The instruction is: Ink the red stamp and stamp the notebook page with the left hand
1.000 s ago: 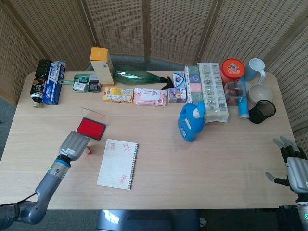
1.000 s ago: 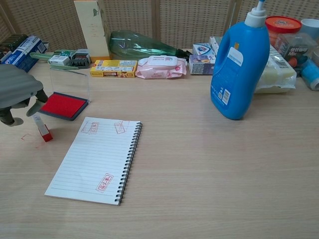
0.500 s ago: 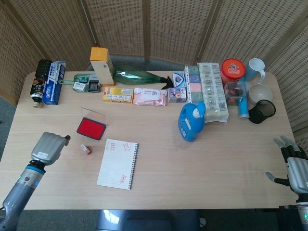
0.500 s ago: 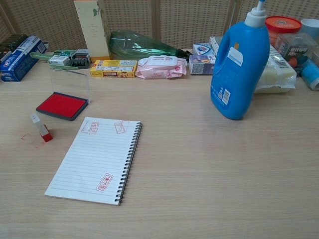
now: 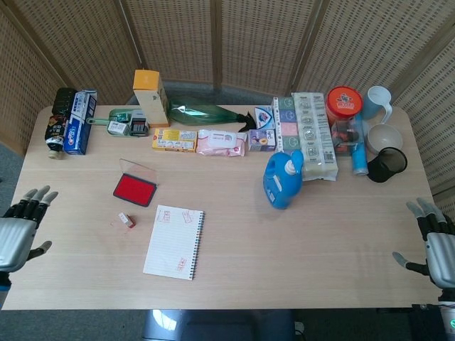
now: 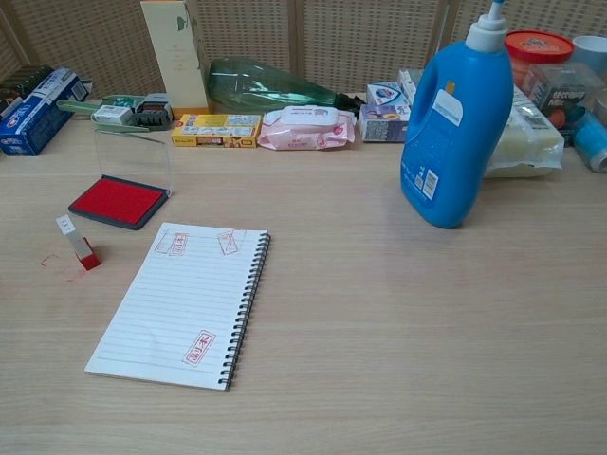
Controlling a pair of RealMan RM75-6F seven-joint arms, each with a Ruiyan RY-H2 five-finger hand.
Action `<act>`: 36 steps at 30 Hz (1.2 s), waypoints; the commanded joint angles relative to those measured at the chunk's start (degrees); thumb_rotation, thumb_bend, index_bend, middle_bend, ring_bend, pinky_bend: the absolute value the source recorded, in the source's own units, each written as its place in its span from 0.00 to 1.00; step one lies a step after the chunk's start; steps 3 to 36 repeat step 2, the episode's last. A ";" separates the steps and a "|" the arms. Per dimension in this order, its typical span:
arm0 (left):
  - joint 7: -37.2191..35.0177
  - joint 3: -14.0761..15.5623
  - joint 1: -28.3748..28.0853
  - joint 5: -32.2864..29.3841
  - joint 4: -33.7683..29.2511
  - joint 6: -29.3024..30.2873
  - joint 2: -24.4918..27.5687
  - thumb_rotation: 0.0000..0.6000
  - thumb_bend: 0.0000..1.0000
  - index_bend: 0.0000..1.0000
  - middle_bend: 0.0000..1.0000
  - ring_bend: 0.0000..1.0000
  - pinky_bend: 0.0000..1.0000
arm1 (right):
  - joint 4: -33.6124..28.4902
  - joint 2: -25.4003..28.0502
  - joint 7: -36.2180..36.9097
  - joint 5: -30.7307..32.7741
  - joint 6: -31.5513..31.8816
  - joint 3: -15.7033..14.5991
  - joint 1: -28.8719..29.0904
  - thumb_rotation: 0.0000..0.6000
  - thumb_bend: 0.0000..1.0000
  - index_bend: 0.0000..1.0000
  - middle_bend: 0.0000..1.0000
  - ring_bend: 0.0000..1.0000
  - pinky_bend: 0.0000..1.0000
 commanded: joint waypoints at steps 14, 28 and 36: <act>-5.45 0.01 4.12 1.83 2.97 3.14 -1.72 1.00 0.00 0.06 0.02 0.08 0.25 | -0.10 0.13 0.13 -0.05 0.25 0.08 -0.12 1.00 0.01 0.07 0.03 0.02 0.09; -5.45 0.01 4.12 1.83 2.97 3.14 -1.72 1.00 0.00 0.06 0.02 0.08 0.25 | -0.10 0.13 0.13 -0.05 0.25 0.08 -0.12 1.00 0.01 0.07 0.03 0.02 0.09; -5.45 0.01 4.12 1.83 2.97 3.14 -1.72 1.00 0.00 0.06 0.02 0.08 0.25 | -0.10 0.13 0.13 -0.05 0.25 0.08 -0.12 1.00 0.01 0.07 0.03 0.02 0.09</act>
